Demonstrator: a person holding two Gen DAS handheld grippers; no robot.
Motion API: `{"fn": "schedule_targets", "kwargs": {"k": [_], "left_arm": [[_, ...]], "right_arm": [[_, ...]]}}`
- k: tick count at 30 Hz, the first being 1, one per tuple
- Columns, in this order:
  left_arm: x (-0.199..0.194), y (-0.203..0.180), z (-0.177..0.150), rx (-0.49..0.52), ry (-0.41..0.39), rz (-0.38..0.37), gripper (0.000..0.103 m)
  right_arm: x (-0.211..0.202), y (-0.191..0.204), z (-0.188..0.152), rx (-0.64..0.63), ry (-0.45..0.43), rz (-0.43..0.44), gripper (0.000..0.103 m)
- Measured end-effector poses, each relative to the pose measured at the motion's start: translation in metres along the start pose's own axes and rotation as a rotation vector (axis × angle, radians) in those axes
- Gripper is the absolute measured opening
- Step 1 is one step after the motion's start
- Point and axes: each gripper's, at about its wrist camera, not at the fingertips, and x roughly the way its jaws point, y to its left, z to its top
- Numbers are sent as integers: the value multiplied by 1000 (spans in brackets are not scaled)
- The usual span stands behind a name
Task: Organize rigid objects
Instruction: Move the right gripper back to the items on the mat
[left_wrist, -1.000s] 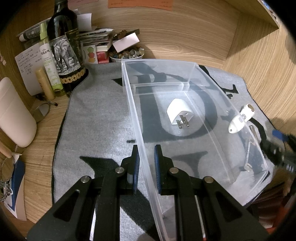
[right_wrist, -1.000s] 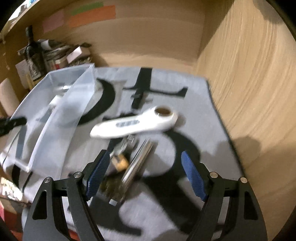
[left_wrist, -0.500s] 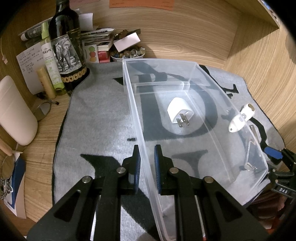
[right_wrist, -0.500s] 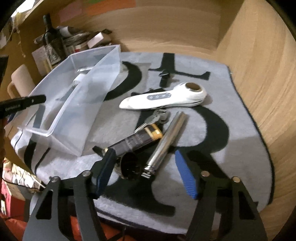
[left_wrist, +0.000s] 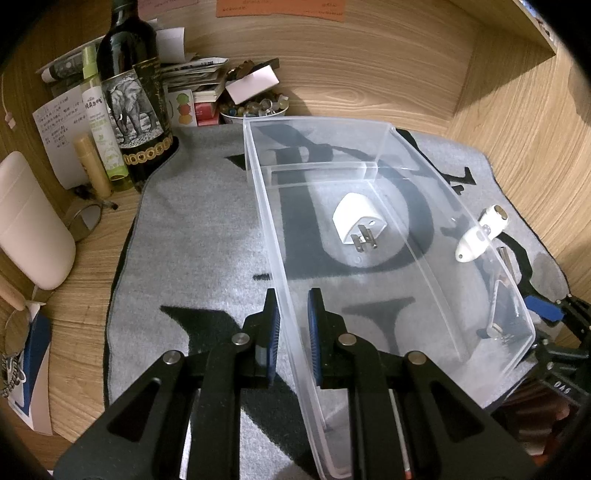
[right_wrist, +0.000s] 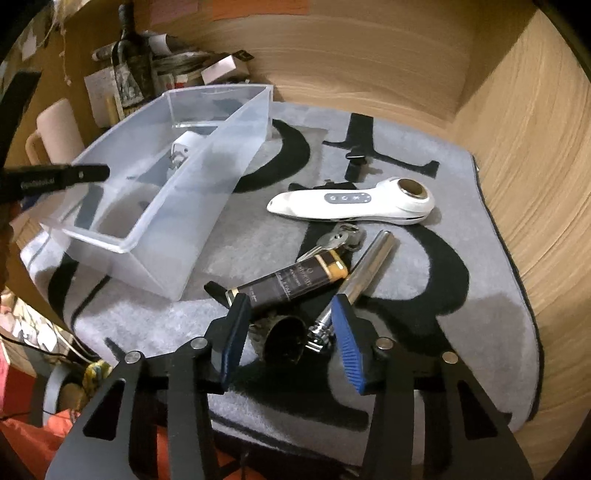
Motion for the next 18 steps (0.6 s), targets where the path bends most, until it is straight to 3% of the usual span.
{"fn": "schedule_targets", "kwargs": {"k": [11,18], "left_arm": [[0,0,0,1,0,1,14],[0,-2,0,0,-2,2,14]], "right_arm": [[-3,11,-19,2,54,46,40],[10,7,-12,42,47,62,38]]}}
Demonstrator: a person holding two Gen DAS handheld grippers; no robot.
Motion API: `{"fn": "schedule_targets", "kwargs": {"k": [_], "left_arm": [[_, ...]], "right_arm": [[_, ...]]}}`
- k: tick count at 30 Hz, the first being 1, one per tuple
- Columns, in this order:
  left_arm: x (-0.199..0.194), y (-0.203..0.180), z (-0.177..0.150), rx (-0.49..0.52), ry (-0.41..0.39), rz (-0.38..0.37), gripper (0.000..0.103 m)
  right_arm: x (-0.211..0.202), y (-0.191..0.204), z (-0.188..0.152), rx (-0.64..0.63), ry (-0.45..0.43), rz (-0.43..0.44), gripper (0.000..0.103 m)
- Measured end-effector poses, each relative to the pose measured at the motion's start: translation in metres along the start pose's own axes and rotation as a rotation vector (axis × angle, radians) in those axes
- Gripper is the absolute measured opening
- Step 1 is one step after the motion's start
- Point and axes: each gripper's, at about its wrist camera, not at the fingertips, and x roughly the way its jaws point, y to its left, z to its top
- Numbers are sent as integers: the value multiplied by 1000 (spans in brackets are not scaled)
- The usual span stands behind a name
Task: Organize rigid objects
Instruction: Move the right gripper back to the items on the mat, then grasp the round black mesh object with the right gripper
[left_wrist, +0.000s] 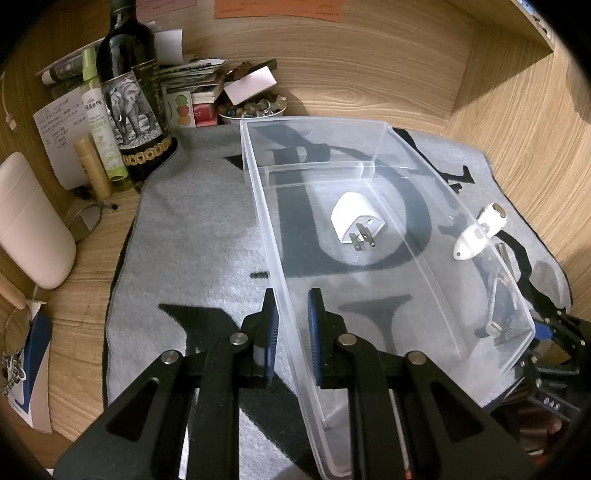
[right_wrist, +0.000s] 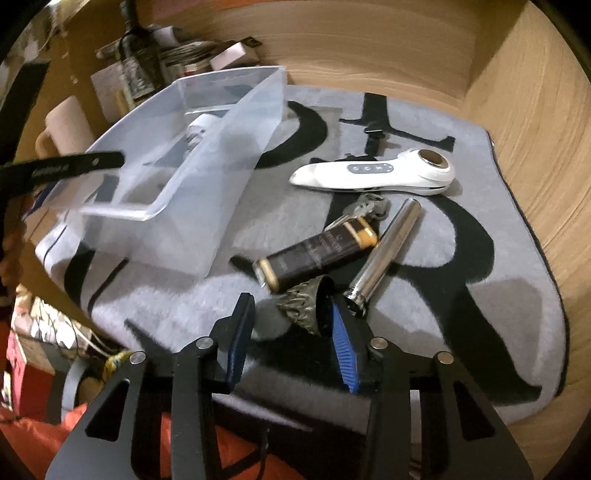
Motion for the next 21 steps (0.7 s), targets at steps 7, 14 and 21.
{"fn": "schedule_targets", "kwargs": {"k": [7,14,21], "left_arm": [[0,0,0,1,0,-1,14],[0,0,0,1,0,-1,14],[0,0,-1,0,-1,-1,14]], "right_arm": [[-1,0,4,-18,-32,-40,27],[-18,-4,14,-17,-72,-43,13],[-23,1,28,-58,-127,-66,10]]}}
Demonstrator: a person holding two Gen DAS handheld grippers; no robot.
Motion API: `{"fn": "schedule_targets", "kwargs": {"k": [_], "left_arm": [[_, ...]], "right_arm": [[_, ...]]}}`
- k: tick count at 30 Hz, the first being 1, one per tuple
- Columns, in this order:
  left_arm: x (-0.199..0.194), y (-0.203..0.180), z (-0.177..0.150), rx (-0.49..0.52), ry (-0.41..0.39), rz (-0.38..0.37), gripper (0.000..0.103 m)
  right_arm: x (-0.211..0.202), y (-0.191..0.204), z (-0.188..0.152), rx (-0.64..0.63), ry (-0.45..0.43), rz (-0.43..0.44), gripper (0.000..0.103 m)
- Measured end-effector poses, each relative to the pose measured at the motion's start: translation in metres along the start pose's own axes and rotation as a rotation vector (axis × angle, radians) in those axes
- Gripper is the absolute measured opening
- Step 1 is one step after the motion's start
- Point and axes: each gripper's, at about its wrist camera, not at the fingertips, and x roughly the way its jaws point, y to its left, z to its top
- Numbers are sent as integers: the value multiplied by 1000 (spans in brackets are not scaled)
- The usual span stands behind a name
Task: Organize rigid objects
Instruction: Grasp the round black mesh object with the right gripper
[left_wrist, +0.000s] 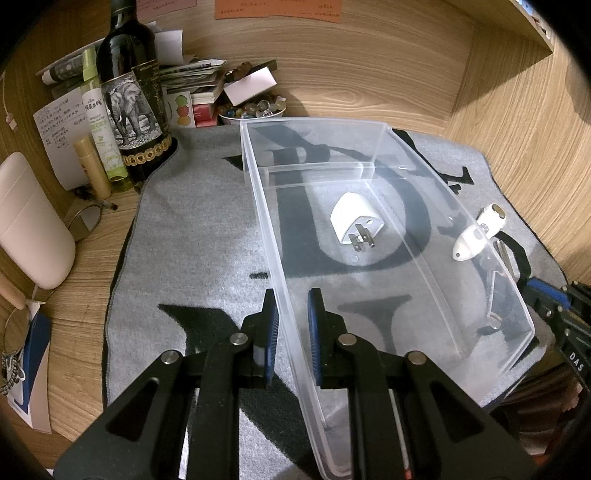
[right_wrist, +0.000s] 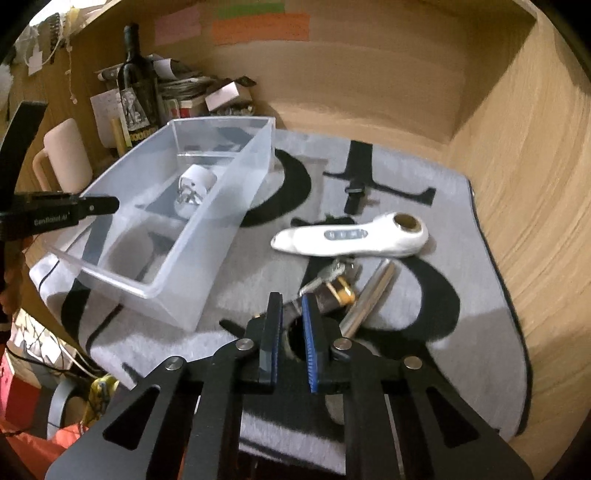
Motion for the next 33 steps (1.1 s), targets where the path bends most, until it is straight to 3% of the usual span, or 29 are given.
{"fn": "schedule_targets", "kwargs": {"k": [5,7,9,18,24,28,33], "left_arm": [[0,-1,0,0,0,-1,14],[-1,-3,0,0,0,-1,14],[-1,-4,0,2,0,-1,14],[-1,-4,0,1,-1,-1,14],[-2,-5,0,1,-1,0,14],[-2,-5,0,1,-1,-1,14],[-2,-5,0,2,-1,-1,14]], "right_arm": [[-2,-5,2,6,19,9,12],[-4,-7,-4,16,43,13,33],[-8,-8,-12,22,39,-7,45],[14,-9,-36,81,138,35,45],[16,-12,-24,117,84,58,42],[24,-10,-16,92,75,49,32],[25,-9,-14,85,67,43,32]]}}
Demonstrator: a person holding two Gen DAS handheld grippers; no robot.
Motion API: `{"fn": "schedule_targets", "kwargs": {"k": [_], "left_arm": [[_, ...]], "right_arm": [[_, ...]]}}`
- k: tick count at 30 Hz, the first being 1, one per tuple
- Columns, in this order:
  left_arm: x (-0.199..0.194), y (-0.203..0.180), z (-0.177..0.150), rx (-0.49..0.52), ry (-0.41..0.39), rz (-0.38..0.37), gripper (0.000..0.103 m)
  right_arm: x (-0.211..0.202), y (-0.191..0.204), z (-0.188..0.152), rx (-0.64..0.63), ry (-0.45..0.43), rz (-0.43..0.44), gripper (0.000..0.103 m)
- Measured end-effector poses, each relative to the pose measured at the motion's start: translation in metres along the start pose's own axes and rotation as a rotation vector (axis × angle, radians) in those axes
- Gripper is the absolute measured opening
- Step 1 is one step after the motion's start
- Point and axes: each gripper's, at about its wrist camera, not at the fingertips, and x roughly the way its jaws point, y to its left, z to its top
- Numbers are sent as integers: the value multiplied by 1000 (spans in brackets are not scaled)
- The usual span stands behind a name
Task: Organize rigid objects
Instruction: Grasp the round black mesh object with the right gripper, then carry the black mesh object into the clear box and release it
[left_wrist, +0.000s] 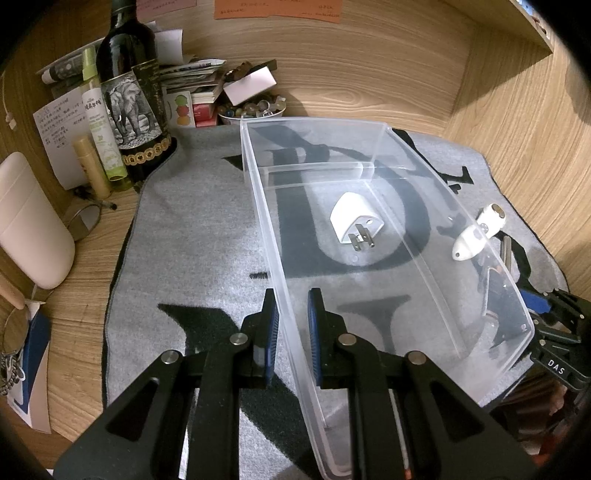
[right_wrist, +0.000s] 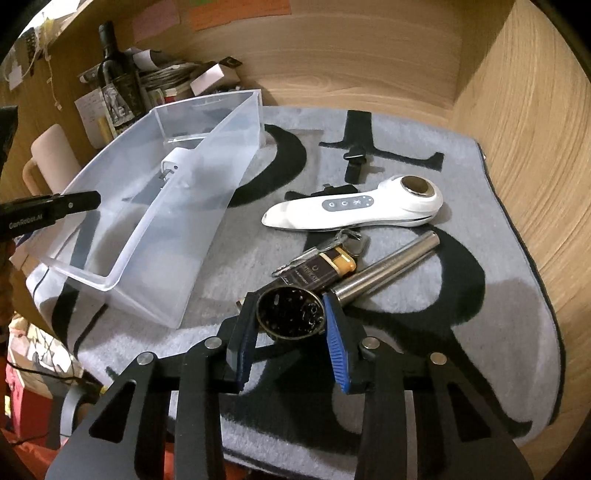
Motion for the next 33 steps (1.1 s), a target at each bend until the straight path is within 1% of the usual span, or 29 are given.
{"fn": "schedule_targets", "kwargs": {"k": [6,13,19,23,33], "left_arm": [[0,0,0,-1,0,0,14],[0,0,0,-3,0,-5,14],[0,0,0,-4,-1,-6,14],[0,0,0,-5,-2,-7,14],[0,0,0,-5,-2,-9,14]], "right_arm": [[-7,-1,3,-1,-18,-19,32],[-25,4,23,-26,-96,-30,32],[-35,19,47,-69,-168,7,32],[-37,35,65,-120,-207,29,32],[-37,71,98,-208,-272,104,32]]}}
